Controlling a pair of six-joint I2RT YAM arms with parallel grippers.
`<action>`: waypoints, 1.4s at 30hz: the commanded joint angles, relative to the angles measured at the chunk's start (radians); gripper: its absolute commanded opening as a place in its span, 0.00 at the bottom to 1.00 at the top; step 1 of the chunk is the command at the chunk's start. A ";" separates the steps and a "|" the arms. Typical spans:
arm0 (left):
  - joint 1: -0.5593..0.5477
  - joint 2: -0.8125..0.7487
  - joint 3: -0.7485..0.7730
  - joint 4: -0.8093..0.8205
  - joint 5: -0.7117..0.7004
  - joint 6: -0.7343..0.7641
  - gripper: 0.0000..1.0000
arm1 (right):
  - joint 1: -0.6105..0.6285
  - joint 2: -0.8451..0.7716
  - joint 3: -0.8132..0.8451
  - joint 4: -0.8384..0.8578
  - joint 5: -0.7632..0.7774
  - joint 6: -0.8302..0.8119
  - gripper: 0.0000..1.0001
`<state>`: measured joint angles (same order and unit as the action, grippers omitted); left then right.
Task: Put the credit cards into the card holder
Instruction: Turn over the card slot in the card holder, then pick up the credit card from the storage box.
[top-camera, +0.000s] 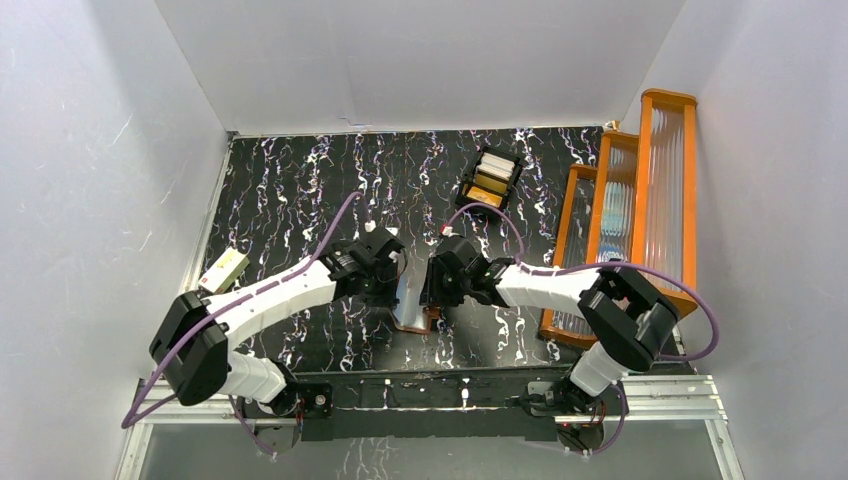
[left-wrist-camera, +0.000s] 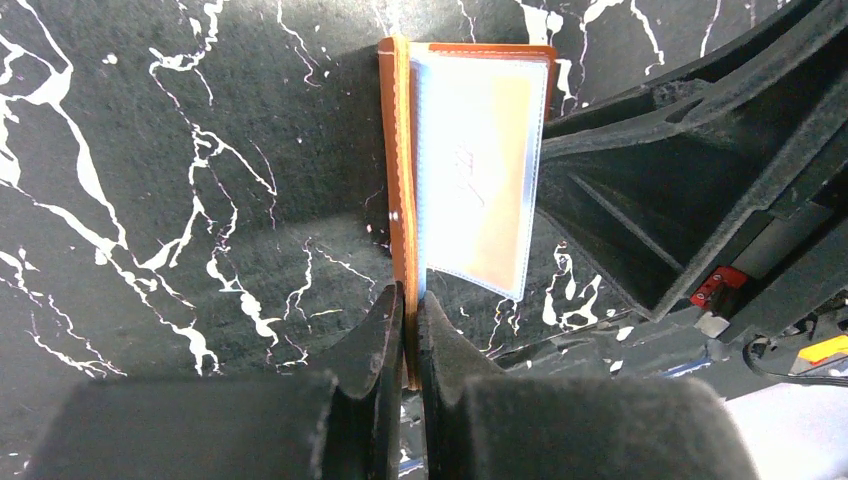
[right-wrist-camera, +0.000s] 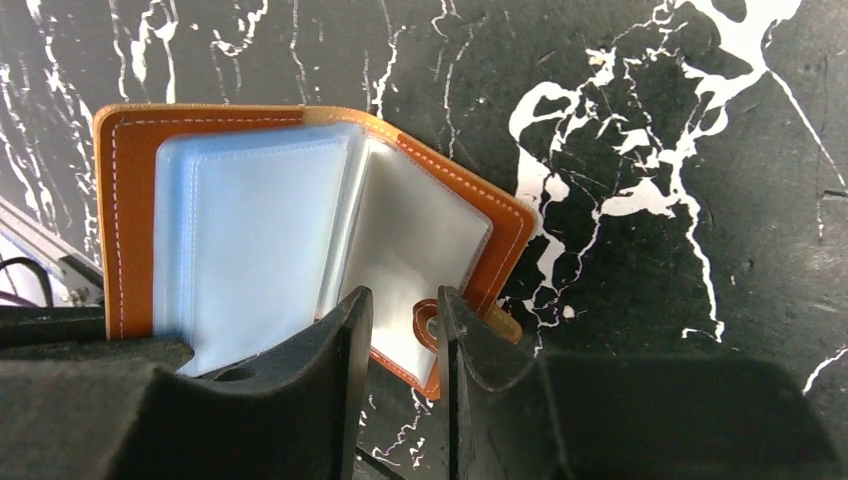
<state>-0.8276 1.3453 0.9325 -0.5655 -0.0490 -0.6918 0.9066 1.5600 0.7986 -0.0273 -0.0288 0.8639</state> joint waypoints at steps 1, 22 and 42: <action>-0.014 0.018 0.037 -0.045 -0.018 -0.035 0.00 | 0.003 0.018 0.045 0.011 0.012 -0.008 0.37; 0.030 -0.200 -0.297 0.347 0.192 -0.187 0.00 | -0.160 -0.079 0.458 -0.390 0.371 -0.584 0.59; 0.030 -0.212 -0.367 0.378 0.190 -0.132 0.11 | -0.477 0.509 0.924 -0.335 0.437 -1.349 0.64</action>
<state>-0.8005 1.1545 0.5640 -0.1825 0.1394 -0.8631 0.4393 2.0693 1.6924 -0.4282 0.4133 -0.2798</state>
